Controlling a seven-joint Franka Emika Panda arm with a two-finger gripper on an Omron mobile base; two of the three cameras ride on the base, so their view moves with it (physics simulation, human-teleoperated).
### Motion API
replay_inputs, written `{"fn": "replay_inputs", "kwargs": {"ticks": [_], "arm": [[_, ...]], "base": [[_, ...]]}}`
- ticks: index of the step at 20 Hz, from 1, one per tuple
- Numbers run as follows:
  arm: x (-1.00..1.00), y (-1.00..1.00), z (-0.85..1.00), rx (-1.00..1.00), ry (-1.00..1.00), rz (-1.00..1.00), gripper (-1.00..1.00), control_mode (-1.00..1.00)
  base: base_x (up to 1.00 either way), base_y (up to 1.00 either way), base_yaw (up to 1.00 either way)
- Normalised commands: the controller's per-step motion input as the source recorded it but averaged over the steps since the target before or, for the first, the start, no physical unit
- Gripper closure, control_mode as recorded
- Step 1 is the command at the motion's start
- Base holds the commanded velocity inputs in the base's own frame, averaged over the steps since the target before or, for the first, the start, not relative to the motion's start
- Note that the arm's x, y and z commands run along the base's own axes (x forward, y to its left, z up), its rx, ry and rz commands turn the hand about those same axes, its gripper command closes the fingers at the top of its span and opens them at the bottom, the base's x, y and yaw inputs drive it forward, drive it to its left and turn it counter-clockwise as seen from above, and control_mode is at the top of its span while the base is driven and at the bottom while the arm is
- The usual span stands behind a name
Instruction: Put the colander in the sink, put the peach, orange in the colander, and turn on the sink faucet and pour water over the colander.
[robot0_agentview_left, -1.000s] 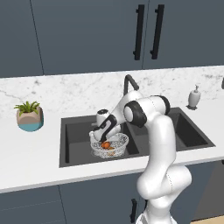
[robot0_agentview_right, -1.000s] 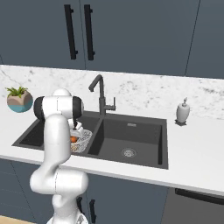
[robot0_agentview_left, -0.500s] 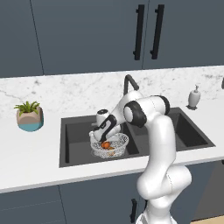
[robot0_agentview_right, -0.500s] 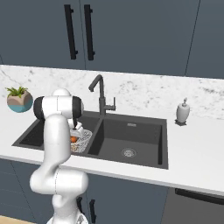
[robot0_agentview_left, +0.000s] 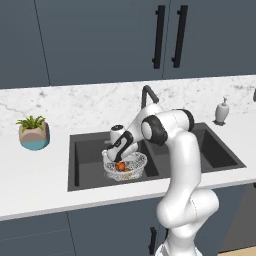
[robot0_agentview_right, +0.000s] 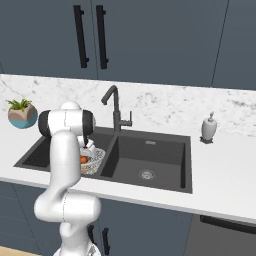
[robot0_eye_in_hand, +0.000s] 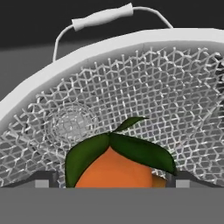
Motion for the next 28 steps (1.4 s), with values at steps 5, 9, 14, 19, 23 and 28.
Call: {"fn": "replay_inputs", "kwargs": {"ticks": [5, 9, 14, 19, 23, 28], "arm": [[-0.06, -0.05, 0.39, 0.00, -0.01, 0.01, -1.00, -1.00], [-0.16, 0.00, 0.72, 0.00, -0.05, 0.00, -1.00, -1.00], [-0.25, -0.04, 0.73, 0.00, -0.10, 0.00, -1.00, -1.00], [-0.23, -0.15, 0.69, 0.00, -0.23, 0.00, -1.00, -1.00], [-0.29, -0.22, 0.72, 0.02, -0.28, 0.00, -1.00, -1.00], [-0.41, -0.18, 0.60, 0.02, -0.31, 0.03, -1.00, -1.00]], "base": [[0.00, 0.00, 0.00], [0.00, 0.00, 0.00], [0.00, 0.00, 0.00], [0.00, 0.00, 0.00], [0.00, 0.00, 0.00], [0.00, 0.00, 0.00]]}}
